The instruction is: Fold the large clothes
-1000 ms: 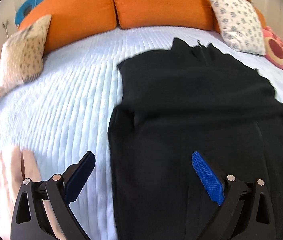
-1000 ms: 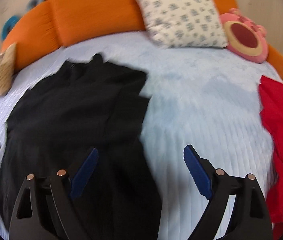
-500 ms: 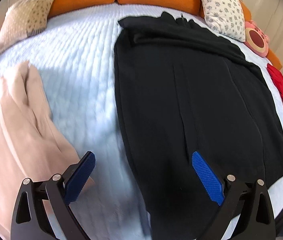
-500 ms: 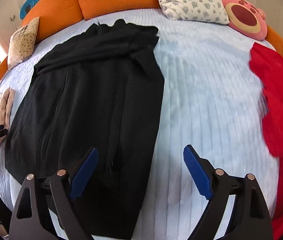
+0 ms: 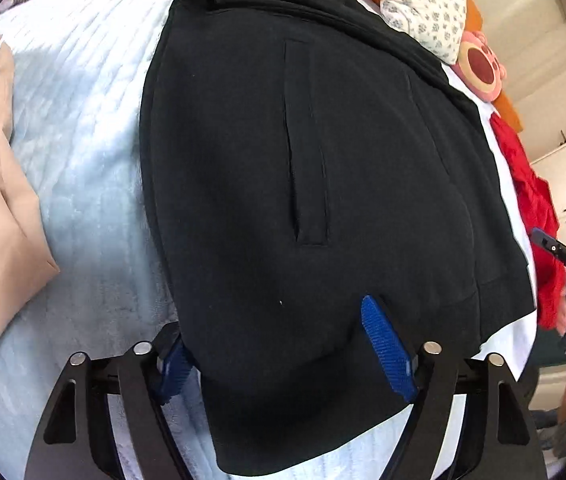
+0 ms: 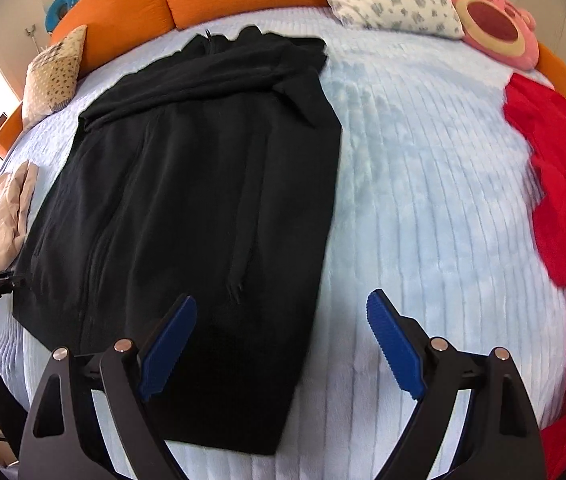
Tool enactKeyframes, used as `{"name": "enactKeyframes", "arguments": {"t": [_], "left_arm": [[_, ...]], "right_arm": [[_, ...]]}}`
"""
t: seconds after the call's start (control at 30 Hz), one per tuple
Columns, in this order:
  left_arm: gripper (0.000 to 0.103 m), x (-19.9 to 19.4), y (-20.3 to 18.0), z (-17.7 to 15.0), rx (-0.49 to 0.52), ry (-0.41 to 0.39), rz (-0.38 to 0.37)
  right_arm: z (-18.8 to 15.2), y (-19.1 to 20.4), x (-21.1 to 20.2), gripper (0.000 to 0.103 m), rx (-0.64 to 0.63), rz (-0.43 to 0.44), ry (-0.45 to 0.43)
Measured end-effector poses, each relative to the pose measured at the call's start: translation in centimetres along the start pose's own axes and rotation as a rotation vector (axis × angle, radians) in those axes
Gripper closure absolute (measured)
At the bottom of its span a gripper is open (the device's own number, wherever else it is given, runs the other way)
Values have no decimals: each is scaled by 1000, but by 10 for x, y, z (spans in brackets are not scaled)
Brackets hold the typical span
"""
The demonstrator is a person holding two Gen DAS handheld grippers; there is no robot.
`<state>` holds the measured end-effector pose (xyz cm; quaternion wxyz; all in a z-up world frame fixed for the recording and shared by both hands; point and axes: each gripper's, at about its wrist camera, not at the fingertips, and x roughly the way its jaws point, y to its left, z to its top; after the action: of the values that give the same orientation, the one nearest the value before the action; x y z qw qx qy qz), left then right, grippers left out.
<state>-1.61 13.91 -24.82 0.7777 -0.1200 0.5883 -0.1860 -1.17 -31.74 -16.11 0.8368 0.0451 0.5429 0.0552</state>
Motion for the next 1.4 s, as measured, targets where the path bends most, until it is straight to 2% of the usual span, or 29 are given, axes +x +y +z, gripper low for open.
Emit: {"name": "enactKeyframes", "arguments": {"t": [0.17,0.37,0.47,0.5,0.53,0.6,0.7,0.87,0.97,1.07,1.13,1.17,1.2,1.27,1.3,1.33,1.4], "left_arm": [[36,-5,2,-4,-23,-12,-15],[38,-13,4,-1,-29,-22,-29],[38,-15,-1,-2,-20,-36,-34],[37,-13,-3,-2,-11,-34,-32],[37,-11,-3,-3,-10,-27,-25],[34,-1,-5,-5,-20,-14,-23],[30,0,-6,-9,-17,-38,-17],[26,-3,3,-9,-47,-24,-65],[15,-8,5,-9,-62,-9,-102],[14,-10,-6,-12,-22,-14,-67],[18,-7,-11,-13,-6,-5,-33],[23,-5,-13,-13,-1,-3,-19],[28,-4,-14,-13,0,-2,-2],[34,-4,-14,-14,2,-5,17],[40,-4,-14,-15,6,-5,25],[44,-6,-15,-15,14,-8,50],[57,-11,-17,-16,22,-6,62]], "right_arm": [[-29,-16,8,17,71,43,77],[-44,-10,28,16,124,158,144],[-42,4,33,16,95,156,129],[-41,7,35,17,89,163,125],[-41,9,35,25,83,179,119],[-40,13,36,26,76,199,116],[-38,11,38,25,86,223,123],[-27,-14,43,25,235,396,160],[-22,-14,41,17,262,490,176],[-17,0,40,17,193,436,166],[-14,8,43,18,166,415,155],[-13,12,43,18,146,388,151],[-13,16,44,19,126,371,147],[-13,22,41,29,100,345,133],[-14,23,39,38,90,345,131],[-14,24,36,52,84,343,126],[-13,23,31,64,77,340,128]]}}
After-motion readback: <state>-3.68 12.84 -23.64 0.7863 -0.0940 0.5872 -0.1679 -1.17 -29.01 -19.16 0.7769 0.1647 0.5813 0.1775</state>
